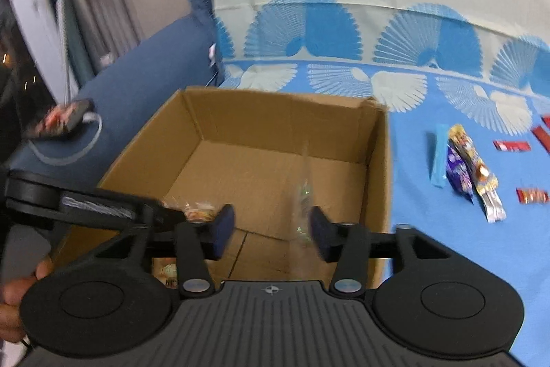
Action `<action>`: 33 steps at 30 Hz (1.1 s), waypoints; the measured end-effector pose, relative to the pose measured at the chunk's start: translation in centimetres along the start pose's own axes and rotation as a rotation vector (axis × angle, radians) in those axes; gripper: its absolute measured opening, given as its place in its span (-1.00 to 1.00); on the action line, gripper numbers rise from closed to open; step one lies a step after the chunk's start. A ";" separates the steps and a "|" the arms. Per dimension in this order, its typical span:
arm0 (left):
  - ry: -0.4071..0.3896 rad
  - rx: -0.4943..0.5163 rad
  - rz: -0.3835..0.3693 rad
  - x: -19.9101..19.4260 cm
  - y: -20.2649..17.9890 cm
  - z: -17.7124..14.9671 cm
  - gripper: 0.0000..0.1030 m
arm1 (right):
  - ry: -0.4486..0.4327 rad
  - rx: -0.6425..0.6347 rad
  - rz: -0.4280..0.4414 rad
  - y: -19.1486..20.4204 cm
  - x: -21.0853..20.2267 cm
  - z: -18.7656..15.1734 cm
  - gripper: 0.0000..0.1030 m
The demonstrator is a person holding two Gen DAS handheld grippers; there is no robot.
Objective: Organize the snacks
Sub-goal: 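Lower both bags into the box and open both tools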
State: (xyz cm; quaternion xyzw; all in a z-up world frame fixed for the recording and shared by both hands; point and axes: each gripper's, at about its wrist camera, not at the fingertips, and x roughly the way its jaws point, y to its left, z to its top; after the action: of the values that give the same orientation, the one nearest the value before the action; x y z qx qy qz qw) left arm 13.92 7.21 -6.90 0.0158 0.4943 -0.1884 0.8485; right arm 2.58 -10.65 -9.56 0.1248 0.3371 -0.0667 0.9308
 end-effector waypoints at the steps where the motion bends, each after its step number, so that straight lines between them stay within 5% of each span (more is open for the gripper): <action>1: -0.013 -0.001 -0.008 -0.6 0.0 -0.2 0.99 | -0.001 0.022 0.004 -0.4 -0.5 0.0 0.28; 11: -0.026 0.016 0.075 -6.9 -0.3 -6.3 0.99 | 0.058 0.034 0.051 1.0 -8.2 -4.0 0.54; 21: -0.107 0.079 0.179 -12.0 -2.1 -11.1 1.00 | -0.031 -0.039 0.038 3.4 -14.7 -6.2 0.65; 33: -0.153 0.094 0.160 -15.6 -3.9 -14.0 0.99 | -0.093 -0.054 0.027 4.1 -19.6 -8.3 0.82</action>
State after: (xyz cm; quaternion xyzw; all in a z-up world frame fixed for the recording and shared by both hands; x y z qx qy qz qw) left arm -5.87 11.29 -0.27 0.0807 0.4160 -0.1435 0.8943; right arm -16.65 -3.57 -2.32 0.1009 0.2934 -0.0506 0.9493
